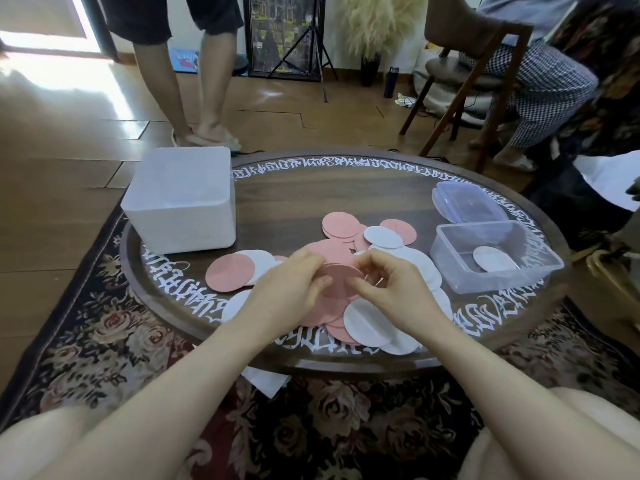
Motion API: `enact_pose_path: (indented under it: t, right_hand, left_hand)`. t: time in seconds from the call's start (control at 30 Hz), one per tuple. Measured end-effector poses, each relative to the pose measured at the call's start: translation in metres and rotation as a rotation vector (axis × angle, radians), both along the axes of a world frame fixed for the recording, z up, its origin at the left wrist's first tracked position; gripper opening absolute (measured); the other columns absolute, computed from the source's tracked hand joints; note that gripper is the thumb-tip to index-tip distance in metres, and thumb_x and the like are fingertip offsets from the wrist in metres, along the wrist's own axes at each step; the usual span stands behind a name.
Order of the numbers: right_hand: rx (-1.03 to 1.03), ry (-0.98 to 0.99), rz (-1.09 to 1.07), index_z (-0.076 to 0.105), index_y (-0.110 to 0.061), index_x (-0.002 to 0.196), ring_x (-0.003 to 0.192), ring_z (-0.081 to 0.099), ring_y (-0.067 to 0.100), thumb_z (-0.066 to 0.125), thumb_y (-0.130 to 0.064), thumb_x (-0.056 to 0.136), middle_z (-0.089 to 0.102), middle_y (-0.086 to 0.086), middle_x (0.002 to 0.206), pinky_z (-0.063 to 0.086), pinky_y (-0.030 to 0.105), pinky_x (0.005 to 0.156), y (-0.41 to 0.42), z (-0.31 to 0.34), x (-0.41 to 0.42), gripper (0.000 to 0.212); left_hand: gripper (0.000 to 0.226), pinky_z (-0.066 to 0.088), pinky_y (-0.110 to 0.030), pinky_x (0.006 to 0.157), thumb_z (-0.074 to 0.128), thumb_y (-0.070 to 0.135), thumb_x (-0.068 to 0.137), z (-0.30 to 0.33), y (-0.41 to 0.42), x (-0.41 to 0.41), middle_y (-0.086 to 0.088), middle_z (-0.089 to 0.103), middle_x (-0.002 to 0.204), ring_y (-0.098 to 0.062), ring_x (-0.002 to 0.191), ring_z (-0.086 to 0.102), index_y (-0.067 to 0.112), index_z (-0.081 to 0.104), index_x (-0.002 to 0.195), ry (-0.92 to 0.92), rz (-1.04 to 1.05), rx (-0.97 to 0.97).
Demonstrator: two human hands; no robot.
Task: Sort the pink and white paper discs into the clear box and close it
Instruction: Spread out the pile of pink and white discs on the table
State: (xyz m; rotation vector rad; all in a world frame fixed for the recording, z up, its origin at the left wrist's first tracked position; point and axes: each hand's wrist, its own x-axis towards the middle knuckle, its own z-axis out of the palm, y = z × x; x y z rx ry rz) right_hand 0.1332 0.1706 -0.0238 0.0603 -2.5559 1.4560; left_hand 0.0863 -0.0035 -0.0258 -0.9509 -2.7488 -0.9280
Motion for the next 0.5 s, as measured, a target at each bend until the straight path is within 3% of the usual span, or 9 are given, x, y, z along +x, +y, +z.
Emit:
enact_pose_path:
  t: [0.13, 0.37, 0.43, 0.5]
  right_hand:
    - [0.029, -0.021, 0.016, 0.065, -0.018, 0.081, 0.067, 0.055, 0.016, 0.069, -0.005, 0.079, 0.063, -0.009, 0.071, 0.044, 0.021, 0.065, 0.0009, -0.0041, 0.0000, 0.013]
    - [0.101, -0.004, 0.034, 0.061, -0.013, 0.078, 0.070, 0.054, 0.021, 0.064, -0.002, 0.077, 0.060, 0.003, 0.072, 0.047, 0.040, 0.068, 0.0012, -0.0071, 0.0003, 0.011]
    - [0.099, -0.007, 0.040, 0.061, -0.012, 0.080, 0.070, 0.054, 0.022, 0.064, -0.003, 0.077, 0.060, 0.004, 0.073, 0.047, 0.040, 0.068, 0.0016, -0.0075, 0.0010, 0.010]
    - [0.062, -0.012, 0.020, 0.064, -0.017, 0.086, 0.072, 0.057, 0.017, 0.066, -0.004, 0.078, 0.062, -0.002, 0.075, 0.049, 0.031, 0.067, 0.0017, -0.0070, 0.0023, 0.015]
  left_hand:
    - [0.011, 0.032, -0.030, 0.070, 0.051, 0.020, 0.094, -0.0019, 0.0032, -0.0012, 0.007, 0.039, 0.091, -0.015, 0.083, 0.040, 0.012, 0.052, 0.101, -0.070, -0.017, 0.038]
    - [0.010, 0.040, -0.039, 0.074, 0.051, 0.019, 0.094, -0.0079, 0.0052, 0.0049, 0.003, 0.044, 0.092, -0.021, 0.082, 0.045, 0.013, 0.047, 0.100, -0.125, -0.047, 0.033]
    - [0.009, 0.039, -0.039, 0.072, 0.050, 0.018, 0.094, -0.0081, 0.0058, 0.0062, 0.003, 0.045, 0.089, -0.021, 0.081, 0.045, 0.017, 0.041, 0.093, -0.124, -0.049, 0.041]
    - [0.009, 0.040, -0.040, 0.071, 0.049, 0.016, 0.094, -0.0074, 0.0052, 0.0064, 0.002, 0.047, 0.087, -0.023, 0.081, 0.047, 0.017, 0.041, 0.090, -0.119, -0.035, 0.054]
